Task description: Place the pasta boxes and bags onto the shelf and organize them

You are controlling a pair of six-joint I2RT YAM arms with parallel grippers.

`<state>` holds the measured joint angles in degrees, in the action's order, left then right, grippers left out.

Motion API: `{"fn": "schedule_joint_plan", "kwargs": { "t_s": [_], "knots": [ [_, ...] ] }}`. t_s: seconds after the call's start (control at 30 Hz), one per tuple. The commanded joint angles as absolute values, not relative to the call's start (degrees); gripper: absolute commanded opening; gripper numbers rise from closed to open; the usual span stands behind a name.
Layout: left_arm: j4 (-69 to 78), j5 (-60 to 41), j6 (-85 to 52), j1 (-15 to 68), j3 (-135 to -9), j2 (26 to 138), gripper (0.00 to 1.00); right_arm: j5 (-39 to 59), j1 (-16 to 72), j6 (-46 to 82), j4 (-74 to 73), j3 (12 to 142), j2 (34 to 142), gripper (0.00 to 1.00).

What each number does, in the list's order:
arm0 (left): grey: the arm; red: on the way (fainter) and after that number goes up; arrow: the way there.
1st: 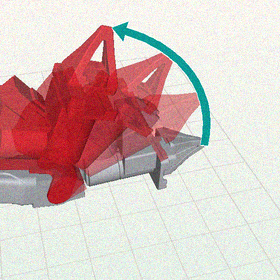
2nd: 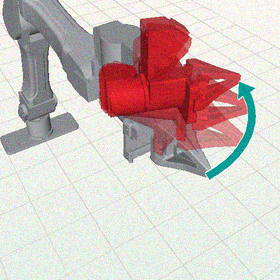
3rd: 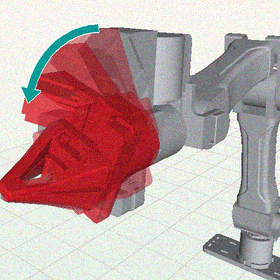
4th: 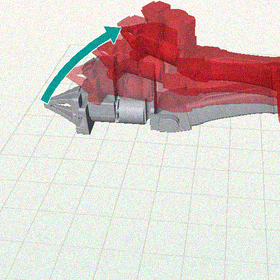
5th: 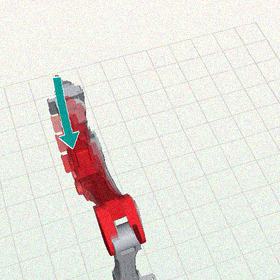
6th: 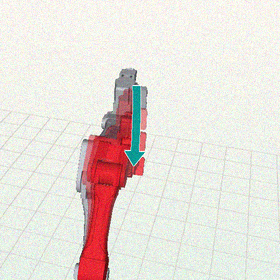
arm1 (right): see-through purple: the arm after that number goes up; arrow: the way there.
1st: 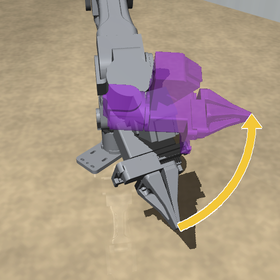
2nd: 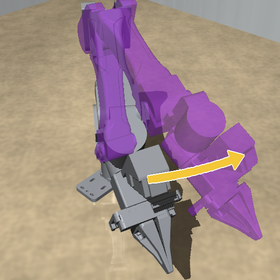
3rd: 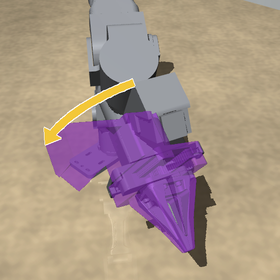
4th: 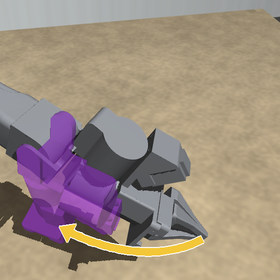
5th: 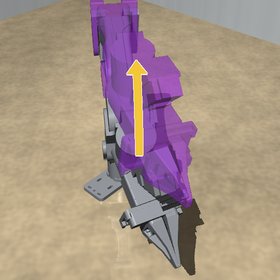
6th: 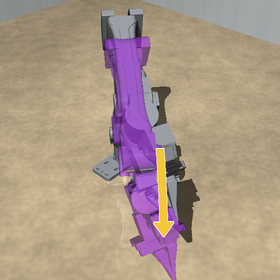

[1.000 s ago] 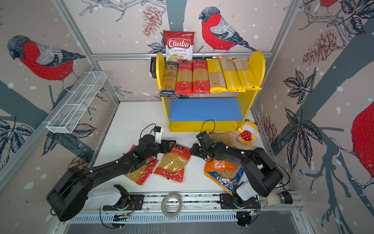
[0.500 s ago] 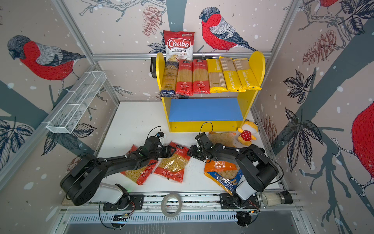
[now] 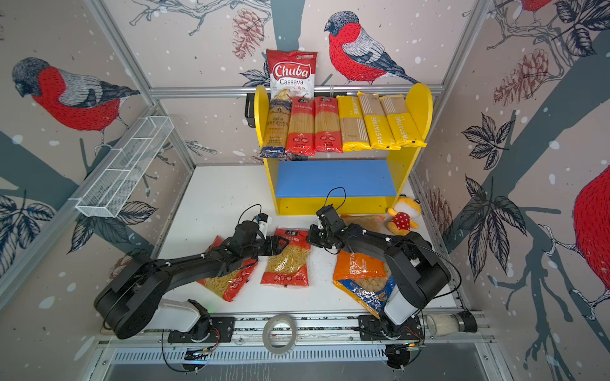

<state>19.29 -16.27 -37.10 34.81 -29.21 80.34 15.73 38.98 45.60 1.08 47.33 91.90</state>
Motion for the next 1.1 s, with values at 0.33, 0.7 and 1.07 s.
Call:
{"fn": "schedule_joint_plan", "kwargs": {
  "t_s": [0.33,0.7,1.07],
  "knots": [
    [13.27,-13.67,-34.10,31.90,-29.18,79.75,0.64,13.81,37.03,43.68,2.60,44.38,89.65,0.50],
    [15.26,-14.91,-35.48,31.90,-25.15,79.50,0.66,17.69,43.15,51.10,-2.96,37.94,87.30,0.61],
    [25.13,-20.66,-40.68,32.52,-22.34,83.43,0.58,18.22,44.11,51.55,-5.16,38.49,91.12,0.47]
  ]
}}
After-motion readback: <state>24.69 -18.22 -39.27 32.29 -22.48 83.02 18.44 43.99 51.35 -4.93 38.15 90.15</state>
